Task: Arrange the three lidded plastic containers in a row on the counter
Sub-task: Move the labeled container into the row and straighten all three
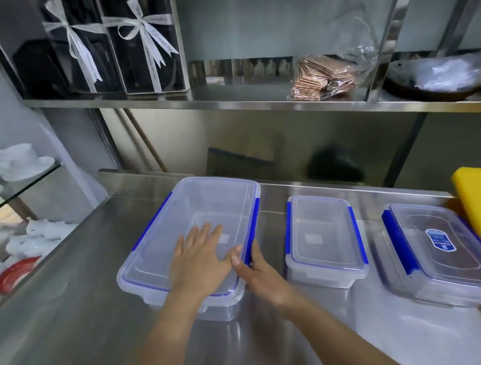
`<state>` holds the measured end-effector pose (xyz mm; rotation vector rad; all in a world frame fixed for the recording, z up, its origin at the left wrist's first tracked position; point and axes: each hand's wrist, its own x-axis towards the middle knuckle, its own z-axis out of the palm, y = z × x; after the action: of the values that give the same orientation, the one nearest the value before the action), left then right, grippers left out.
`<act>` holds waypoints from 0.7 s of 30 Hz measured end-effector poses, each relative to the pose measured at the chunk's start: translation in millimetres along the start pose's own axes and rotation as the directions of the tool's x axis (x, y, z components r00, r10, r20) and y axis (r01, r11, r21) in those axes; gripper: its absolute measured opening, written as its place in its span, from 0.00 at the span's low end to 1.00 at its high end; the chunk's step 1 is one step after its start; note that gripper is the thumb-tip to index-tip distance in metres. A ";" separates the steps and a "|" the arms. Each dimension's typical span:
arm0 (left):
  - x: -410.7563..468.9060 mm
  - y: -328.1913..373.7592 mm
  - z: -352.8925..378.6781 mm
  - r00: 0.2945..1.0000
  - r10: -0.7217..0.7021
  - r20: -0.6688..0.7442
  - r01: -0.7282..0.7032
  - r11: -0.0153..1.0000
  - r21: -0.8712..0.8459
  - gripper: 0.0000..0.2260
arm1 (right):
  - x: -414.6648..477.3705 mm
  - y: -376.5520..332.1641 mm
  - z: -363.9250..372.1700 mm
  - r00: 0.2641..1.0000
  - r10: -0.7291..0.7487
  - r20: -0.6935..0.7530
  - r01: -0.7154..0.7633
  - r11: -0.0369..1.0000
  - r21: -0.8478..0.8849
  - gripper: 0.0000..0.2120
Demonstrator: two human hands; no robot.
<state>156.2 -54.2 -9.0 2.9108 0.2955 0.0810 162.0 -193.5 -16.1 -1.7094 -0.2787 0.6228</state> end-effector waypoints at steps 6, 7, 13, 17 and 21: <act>2.2 -4.9 -1.3 1.000 0.001 -0.029 0.000 1.000 0.028 0.31 | 6.5 2.6 4.9 1.000 -0.006 -0.006 0.006 1.000 -0.012 0.44; 2.4 -4.7 -0.5 0.999 0.002 -0.035 -0.001 0.999 0.034 0.31 | 8.0 3.6 4.9 1.000 -0.009 -0.011 0.008 1.000 -0.011 0.45; 6.6 -5.6 5.3 0.999 -0.002 -0.054 0.004 0.999 0.041 0.32 | 4.9 -2.8 -6.2 0.999 0.046 -0.018 -0.048 0.994 -0.100 0.40; 6.1 -4.1 0.9 0.999 -0.007 -0.036 0.007 1.000 -0.019 0.33 | -11.5 -16.9 -21.2 0.997 0.081 -0.002 -0.078 0.949 -0.305 0.32; 1.6 11.6 -27.3 0.996 0.041 -0.079 -0.050 0.992 -0.117 0.32 | -40.4 -47.8 -46.2 0.999 0.049 -0.022 -0.053 0.819 -0.572 0.25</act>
<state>157.9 -59.3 20.2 2.8008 0.2283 0.2107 160.9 -240.9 45.6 -2.3076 -0.4505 0.6081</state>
